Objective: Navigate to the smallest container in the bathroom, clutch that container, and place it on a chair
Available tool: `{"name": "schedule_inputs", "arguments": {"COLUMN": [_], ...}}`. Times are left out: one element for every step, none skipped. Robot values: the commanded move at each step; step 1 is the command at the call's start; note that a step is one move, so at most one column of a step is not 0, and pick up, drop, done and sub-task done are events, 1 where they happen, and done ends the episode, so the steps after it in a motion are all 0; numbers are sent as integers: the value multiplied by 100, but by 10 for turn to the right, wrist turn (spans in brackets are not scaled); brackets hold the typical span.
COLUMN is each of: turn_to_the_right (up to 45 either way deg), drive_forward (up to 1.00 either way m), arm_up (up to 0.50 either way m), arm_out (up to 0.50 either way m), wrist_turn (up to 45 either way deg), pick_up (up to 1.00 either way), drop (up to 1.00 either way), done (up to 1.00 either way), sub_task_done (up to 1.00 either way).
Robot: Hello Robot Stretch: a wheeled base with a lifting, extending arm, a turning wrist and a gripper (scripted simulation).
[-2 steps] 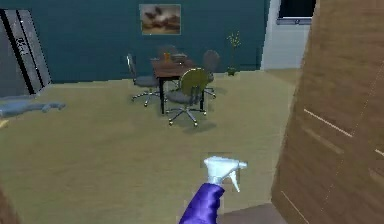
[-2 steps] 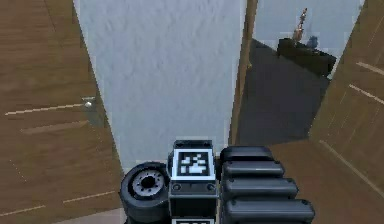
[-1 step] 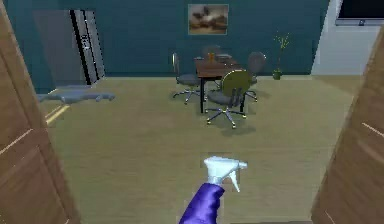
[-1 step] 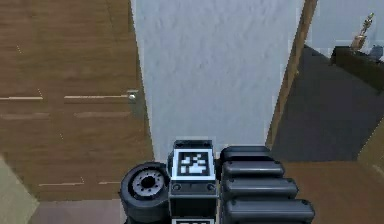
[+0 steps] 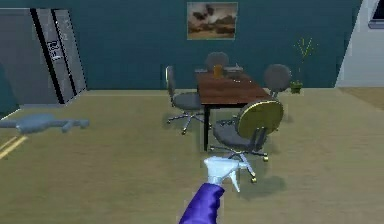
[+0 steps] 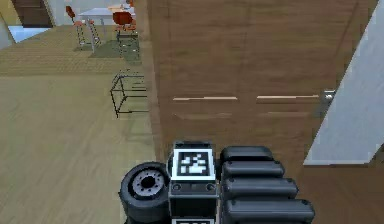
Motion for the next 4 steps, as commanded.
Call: {"name": "schedule_inputs", "arguments": {"turn_to_the_right": [-90,0,-60,0], "drive_forward": [0,20,0,100], "arm_up": [0,0,0,0], "arm_out": [0,0,0,0], "wrist_turn": [0,0,0,0], "pick_up": [0,0,0,0], "drop": [0,0,0,0], "done": [0,0,0,0], "sub_task_done": [0,0,0,0]}}
